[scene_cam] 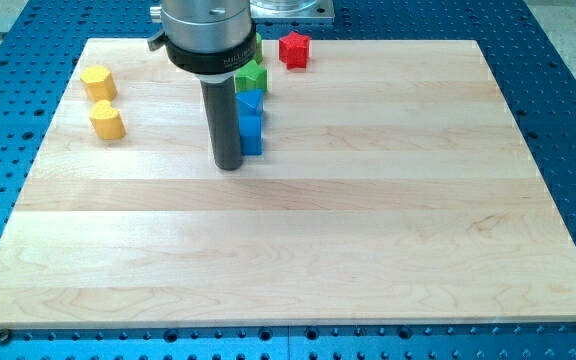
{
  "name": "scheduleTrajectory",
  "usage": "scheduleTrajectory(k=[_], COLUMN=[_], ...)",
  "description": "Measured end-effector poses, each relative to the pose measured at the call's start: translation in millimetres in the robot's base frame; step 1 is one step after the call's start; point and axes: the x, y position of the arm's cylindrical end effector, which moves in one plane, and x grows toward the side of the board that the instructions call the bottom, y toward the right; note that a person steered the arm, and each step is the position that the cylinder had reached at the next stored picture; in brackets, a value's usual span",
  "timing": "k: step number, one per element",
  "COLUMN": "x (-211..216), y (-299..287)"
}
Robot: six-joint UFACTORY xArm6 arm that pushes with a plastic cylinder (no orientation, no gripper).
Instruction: Slide the yellow heart to the bottom of the blue cube
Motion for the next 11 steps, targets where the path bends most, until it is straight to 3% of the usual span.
scheduleTrajectory(k=[1, 2, 3, 4, 5, 6, 7, 8, 9, 10, 11], x=[11.8, 23.0, 2.2, -26.6, -71.5, -68.1, 1.1, 37.4, 54.3, 79.9, 57.2], y=[-17.4, -120.7, -231.2, -235.4, -197.9, -142.7, -83.4, -57.3, -105.6, -73.4, -40.4])
